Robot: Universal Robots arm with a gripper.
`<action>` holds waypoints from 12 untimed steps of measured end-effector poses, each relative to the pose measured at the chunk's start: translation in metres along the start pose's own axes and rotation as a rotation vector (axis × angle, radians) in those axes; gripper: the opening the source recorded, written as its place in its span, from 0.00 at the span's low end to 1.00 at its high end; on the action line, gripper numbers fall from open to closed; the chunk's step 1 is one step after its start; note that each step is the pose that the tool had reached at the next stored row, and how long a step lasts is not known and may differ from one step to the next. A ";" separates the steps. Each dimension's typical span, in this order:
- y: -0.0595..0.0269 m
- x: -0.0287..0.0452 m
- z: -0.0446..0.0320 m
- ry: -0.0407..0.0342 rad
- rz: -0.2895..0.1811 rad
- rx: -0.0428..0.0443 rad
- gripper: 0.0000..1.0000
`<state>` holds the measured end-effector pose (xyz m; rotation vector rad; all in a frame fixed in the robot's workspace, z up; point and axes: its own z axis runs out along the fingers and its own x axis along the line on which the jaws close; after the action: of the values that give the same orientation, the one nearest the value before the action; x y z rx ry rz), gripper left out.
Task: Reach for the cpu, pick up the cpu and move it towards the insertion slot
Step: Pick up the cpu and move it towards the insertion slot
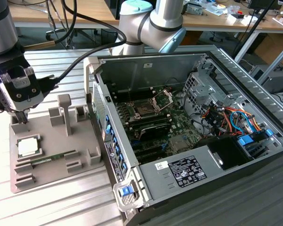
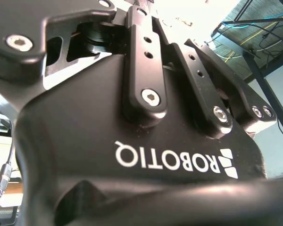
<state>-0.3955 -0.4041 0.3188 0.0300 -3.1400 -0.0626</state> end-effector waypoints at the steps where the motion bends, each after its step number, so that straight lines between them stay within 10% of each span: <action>1: 0.0000 0.0000 0.0005 0.0000 0.000 0.0001 0.11; 12: -0.0001 0.0000 0.0026 0.0000 0.000 0.0000 0.11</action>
<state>-0.3955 -0.4041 0.3162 0.0300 -3.1400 -0.0626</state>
